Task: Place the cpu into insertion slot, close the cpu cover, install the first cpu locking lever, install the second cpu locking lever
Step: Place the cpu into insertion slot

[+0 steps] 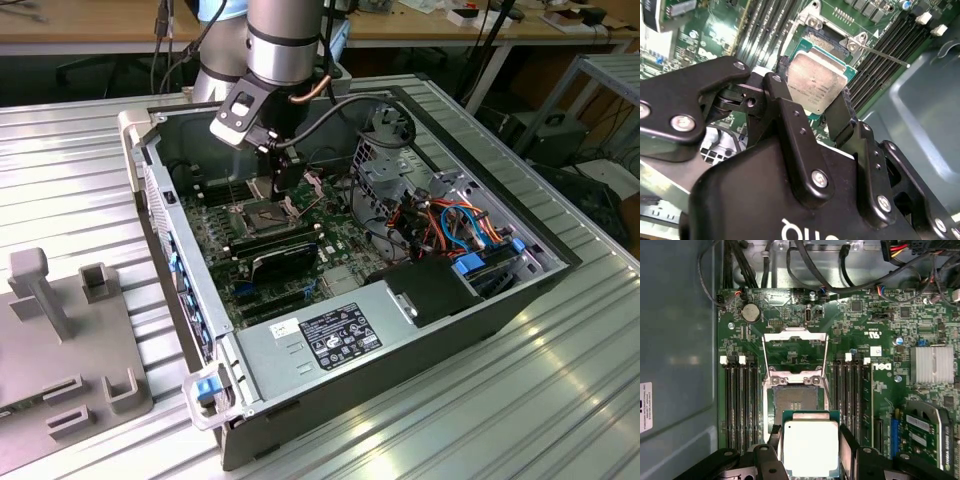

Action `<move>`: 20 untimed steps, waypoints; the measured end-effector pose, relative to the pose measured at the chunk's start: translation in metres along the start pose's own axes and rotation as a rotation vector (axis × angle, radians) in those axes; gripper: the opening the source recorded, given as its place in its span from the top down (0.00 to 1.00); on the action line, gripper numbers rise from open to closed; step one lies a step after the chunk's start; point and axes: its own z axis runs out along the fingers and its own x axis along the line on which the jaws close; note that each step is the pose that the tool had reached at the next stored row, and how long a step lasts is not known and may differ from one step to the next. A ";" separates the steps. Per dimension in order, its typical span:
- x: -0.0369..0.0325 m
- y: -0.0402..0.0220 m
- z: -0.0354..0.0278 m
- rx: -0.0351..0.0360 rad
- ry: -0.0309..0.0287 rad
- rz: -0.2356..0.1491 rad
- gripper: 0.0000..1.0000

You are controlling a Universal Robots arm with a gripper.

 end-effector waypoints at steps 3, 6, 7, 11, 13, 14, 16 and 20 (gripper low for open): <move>0.0044 0.0022 0.0057 -0.0002 0.0008 -0.005 0.45; 0.0074 0.0033 0.0100 -0.0002 0.0010 -0.007 0.45; 0.0085 0.0035 0.0115 -0.0002 0.0009 -0.008 0.45; 0.0102 0.0035 0.0176 0.0005 0.0008 -0.008 0.45; 0.0103 0.0034 0.0204 0.0012 0.0008 -0.008 0.45; 0.0103 0.0033 0.0214 0.0013 0.0009 -0.008 0.45; 0.0103 0.0033 0.0229 0.0016 0.0009 -0.009 0.45; 0.0104 0.0033 0.0235 0.0036 0.0009 -0.009 0.45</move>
